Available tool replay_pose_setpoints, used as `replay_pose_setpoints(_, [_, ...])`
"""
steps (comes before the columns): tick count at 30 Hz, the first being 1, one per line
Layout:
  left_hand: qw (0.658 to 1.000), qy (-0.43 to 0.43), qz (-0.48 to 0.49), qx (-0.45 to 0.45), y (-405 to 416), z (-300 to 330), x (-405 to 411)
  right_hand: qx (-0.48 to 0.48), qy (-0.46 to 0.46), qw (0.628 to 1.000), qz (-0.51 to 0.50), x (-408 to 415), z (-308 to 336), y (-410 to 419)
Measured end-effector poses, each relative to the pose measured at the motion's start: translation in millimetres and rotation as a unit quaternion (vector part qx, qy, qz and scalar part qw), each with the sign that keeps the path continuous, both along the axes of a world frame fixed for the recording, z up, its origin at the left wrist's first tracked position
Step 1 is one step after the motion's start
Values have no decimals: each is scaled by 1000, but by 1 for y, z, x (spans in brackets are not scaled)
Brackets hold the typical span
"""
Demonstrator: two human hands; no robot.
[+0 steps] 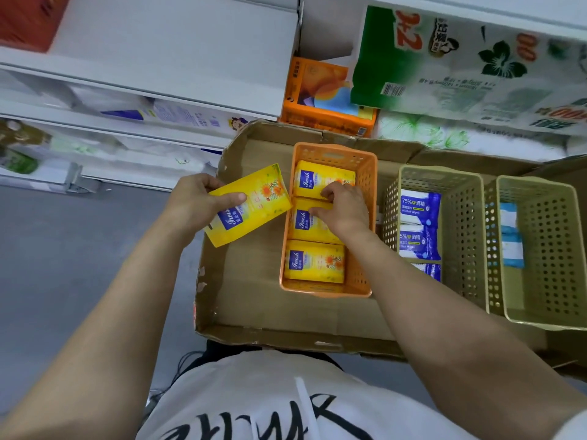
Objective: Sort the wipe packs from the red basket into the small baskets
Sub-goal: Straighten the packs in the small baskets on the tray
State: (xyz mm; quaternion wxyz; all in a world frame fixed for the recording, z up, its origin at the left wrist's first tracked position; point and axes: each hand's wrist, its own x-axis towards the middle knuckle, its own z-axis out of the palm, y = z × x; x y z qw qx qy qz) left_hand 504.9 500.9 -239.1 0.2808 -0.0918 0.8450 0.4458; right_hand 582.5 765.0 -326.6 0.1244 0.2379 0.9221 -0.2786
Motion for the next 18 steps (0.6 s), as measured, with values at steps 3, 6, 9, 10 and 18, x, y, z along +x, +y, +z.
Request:
replay_pose_setpoints(3, [1000,-4,-4,-1,-2,0,-3,21,-33,999,18,4,-5,-6])
replay_pose_setpoints(6, [1000,4,0,5,-5,2,-4,28,-53,998,30,4,-9,-11])
replay_pose_setpoints(9, [999,-7,-33,26,-3,10,-4,-20,-45,999,-5,-1,-1,-9])
replay_pose_setpoints(10, [997,-21,-61,32,0,13,-4,-63,-16,997,-45,-4,7,-6])
replay_pose_setpoints(18, [958,-123,-245,79,70,10,4,-333,-65,936,96,0,101,18])
